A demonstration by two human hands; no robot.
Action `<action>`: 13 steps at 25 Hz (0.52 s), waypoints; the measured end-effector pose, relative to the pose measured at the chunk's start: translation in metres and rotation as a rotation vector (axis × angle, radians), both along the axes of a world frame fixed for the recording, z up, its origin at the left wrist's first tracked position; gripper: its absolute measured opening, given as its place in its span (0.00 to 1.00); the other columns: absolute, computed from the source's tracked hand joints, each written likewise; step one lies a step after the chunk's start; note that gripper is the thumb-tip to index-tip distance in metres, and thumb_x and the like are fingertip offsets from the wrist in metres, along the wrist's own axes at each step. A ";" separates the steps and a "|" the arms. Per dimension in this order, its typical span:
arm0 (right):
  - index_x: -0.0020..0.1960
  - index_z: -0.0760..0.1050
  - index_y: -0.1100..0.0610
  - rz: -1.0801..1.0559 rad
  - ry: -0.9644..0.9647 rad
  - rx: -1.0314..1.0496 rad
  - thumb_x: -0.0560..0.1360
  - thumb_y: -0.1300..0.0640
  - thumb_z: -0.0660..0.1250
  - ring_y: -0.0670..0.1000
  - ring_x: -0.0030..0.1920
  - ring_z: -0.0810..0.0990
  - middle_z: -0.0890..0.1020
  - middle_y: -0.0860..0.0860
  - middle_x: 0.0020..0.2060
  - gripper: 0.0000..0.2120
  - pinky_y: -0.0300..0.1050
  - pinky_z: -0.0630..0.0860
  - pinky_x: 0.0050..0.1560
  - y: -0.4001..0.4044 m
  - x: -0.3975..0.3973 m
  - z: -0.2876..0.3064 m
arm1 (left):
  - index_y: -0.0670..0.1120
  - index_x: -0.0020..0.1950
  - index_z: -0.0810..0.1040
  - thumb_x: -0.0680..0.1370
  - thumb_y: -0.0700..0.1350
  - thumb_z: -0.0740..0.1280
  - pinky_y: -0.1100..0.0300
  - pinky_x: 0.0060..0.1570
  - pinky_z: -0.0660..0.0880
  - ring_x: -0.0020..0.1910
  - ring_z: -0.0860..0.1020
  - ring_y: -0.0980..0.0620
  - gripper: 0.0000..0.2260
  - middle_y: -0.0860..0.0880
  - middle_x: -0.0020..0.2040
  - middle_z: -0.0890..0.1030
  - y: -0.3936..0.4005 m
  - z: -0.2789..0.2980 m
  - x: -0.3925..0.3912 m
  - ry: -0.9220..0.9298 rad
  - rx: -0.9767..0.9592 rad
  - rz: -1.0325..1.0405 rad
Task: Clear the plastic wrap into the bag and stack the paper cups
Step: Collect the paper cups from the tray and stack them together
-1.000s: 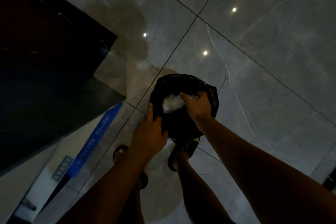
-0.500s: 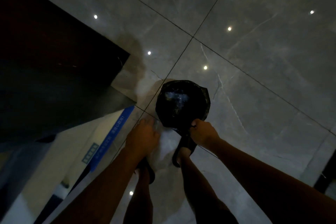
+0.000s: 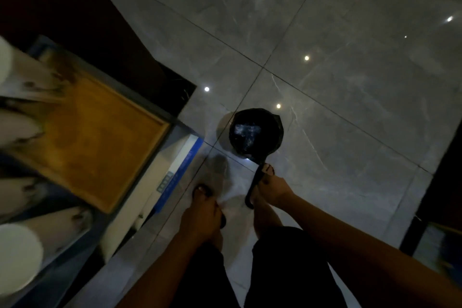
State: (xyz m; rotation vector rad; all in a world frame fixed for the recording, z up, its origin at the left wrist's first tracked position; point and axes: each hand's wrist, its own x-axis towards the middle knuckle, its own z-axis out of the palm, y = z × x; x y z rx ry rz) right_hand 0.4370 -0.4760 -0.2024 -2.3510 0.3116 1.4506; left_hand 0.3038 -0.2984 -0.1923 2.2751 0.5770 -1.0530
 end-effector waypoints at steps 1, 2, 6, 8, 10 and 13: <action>0.60 0.78 0.64 0.060 -0.013 0.027 0.82 0.56 0.57 0.63 0.59 0.79 0.81 0.63 0.57 0.16 0.48 0.74 0.56 0.003 -0.011 0.014 | 0.45 0.65 0.75 0.82 0.51 0.59 0.48 0.61 0.73 0.61 0.74 0.42 0.15 0.41 0.65 0.73 0.003 0.013 -0.017 0.017 -0.003 -0.006; 0.59 0.79 0.63 0.063 -0.003 0.038 0.82 0.56 0.58 0.62 0.58 0.80 0.82 0.63 0.56 0.15 0.48 0.75 0.55 0.006 -0.020 0.026 | 0.45 0.65 0.75 0.82 0.51 0.59 0.48 0.60 0.73 0.61 0.75 0.41 0.16 0.41 0.63 0.74 0.004 0.023 -0.034 0.042 -0.012 -0.017; 0.61 0.78 0.63 0.257 -0.044 0.120 0.82 0.55 0.57 0.62 0.60 0.78 0.81 0.62 0.58 0.16 0.49 0.73 0.59 0.018 -0.056 0.061 | 0.44 0.67 0.74 0.82 0.50 0.57 0.50 0.60 0.73 0.61 0.74 0.42 0.17 0.41 0.64 0.74 -0.001 0.057 -0.099 0.121 -0.028 -0.033; 0.60 0.77 0.62 0.375 -0.017 0.148 0.83 0.54 0.57 0.62 0.62 0.76 0.79 0.63 0.60 0.16 0.49 0.70 0.61 0.019 -0.069 0.072 | 0.43 0.66 0.75 0.82 0.49 0.58 0.51 0.59 0.74 0.61 0.75 0.43 0.17 0.41 0.65 0.75 -0.006 0.070 -0.115 0.115 -0.013 -0.009; 0.60 0.76 0.62 0.494 -0.010 0.166 0.83 0.52 0.56 0.62 0.63 0.75 0.78 0.63 0.61 0.16 0.49 0.69 0.62 0.015 -0.077 0.087 | 0.40 0.61 0.77 0.81 0.48 0.58 0.51 0.56 0.75 0.58 0.77 0.42 0.16 0.40 0.62 0.76 -0.011 0.082 -0.122 0.115 0.007 0.068; 0.61 0.77 0.63 0.535 -0.040 0.144 0.83 0.52 0.55 0.63 0.63 0.76 0.78 0.63 0.62 0.19 0.50 0.71 0.61 0.003 -0.081 0.102 | 0.39 0.56 0.78 0.82 0.47 0.59 0.53 0.54 0.75 0.54 0.78 0.43 0.14 0.40 0.56 0.80 -0.023 0.093 -0.123 0.069 0.040 0.313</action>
